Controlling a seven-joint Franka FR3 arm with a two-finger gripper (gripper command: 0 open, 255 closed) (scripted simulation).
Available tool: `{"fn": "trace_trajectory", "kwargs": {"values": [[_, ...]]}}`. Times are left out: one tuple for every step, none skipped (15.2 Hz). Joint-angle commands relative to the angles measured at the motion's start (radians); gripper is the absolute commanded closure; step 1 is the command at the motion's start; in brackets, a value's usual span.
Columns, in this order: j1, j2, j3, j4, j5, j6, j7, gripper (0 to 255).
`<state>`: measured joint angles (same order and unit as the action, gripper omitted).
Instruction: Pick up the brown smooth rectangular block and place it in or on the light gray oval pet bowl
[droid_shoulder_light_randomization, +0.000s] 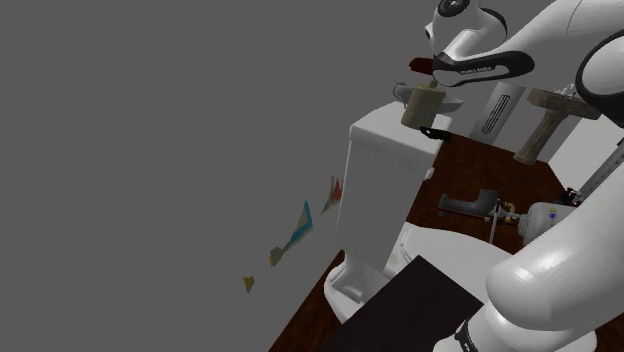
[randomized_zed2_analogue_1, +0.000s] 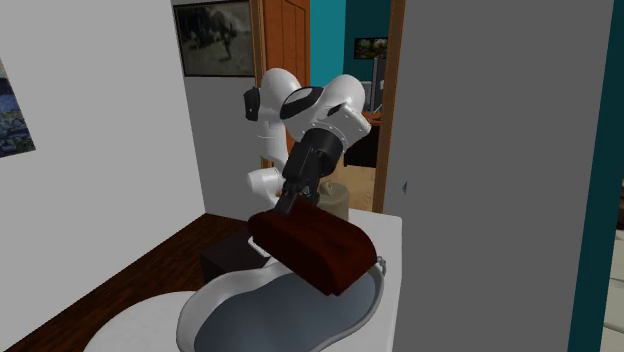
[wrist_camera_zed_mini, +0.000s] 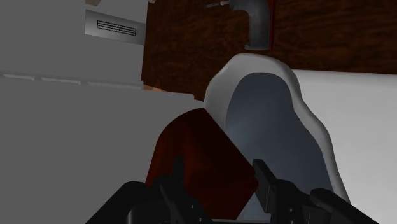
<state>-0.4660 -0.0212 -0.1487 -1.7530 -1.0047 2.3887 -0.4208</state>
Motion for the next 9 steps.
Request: {"fn": "trace_trajectory", "kwargs": {"values": [[-0.002,0.005,-0.001,-0.017,-0.019,0.015,0.026,255],[-0.002,0.005,-0.002,-0.028,-0.029,0.022,0.039,255],[-0.003,0.005,-0.002,-0.038,-0.039,0.029,0.052,255],[-0.004,0.006,-0.003,-0.048,-0.049,0.035,0.066,255],[-0.005,0.007,-0.004,-0.058,-0.059,0.042,0.079,255],[-0.005,0.008,-0.004,-0.068,-0.07,0.048,0.092,255],[-0.006,0.009,-0.005,-0.077,-0.08,0.054,0.106,255],[-0.007,0.01,-0.005,-0.083,-0.086,0.058,0.114,255],[-0.007,0.01,-0.005,-0.083,-0.086,0.058,0.114,255]]}}
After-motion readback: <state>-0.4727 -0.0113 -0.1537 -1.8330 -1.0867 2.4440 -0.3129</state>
